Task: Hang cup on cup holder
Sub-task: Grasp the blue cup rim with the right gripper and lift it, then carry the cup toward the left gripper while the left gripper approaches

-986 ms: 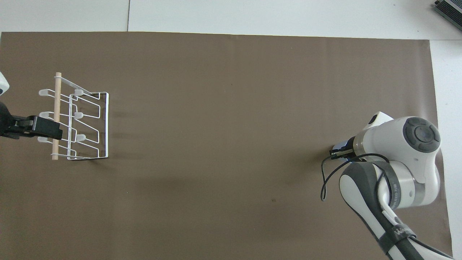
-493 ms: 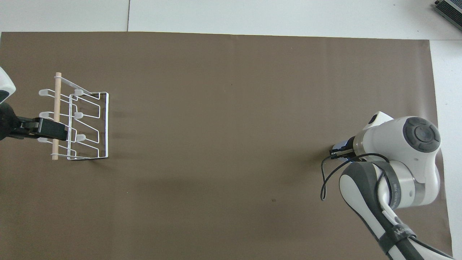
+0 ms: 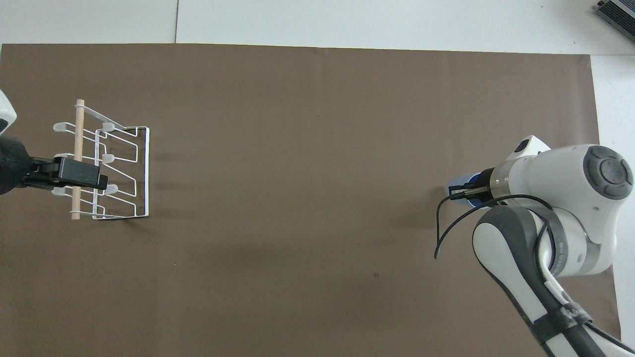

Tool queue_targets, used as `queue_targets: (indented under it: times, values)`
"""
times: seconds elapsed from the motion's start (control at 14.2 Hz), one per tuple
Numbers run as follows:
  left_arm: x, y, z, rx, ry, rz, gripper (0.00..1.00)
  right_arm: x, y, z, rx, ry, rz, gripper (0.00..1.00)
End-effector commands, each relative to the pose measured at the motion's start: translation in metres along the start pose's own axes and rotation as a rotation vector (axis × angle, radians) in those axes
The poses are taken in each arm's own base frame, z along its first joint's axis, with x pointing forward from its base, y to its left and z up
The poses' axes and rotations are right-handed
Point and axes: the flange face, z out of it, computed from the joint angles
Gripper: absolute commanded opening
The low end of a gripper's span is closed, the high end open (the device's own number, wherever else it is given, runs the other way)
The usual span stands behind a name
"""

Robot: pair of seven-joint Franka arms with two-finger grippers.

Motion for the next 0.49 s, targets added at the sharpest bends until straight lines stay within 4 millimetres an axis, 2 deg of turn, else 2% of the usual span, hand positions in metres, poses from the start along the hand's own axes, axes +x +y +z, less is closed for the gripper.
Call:
queue_targets:
  times: [0.0,0.14,0.42]
  values:
    - [-0.007,0.002,0.001,-0.087,0.014,-0.079,1.00,0.008,-0.009,-0.012,0.114,0.012,-0.025,0.00]
    - [-0.006,0.007,0.000,-0.141,0.021,-0.201,1.00,0.011,-0.017,-0.020,0.209,0.019,-0.045,0.00]
    - [-0.006,-0.001,0.006,-0.321,0.018,-0.457,1.00,0.012,-0.042,-0.030,0.373,0.033,-0.047,0.00]
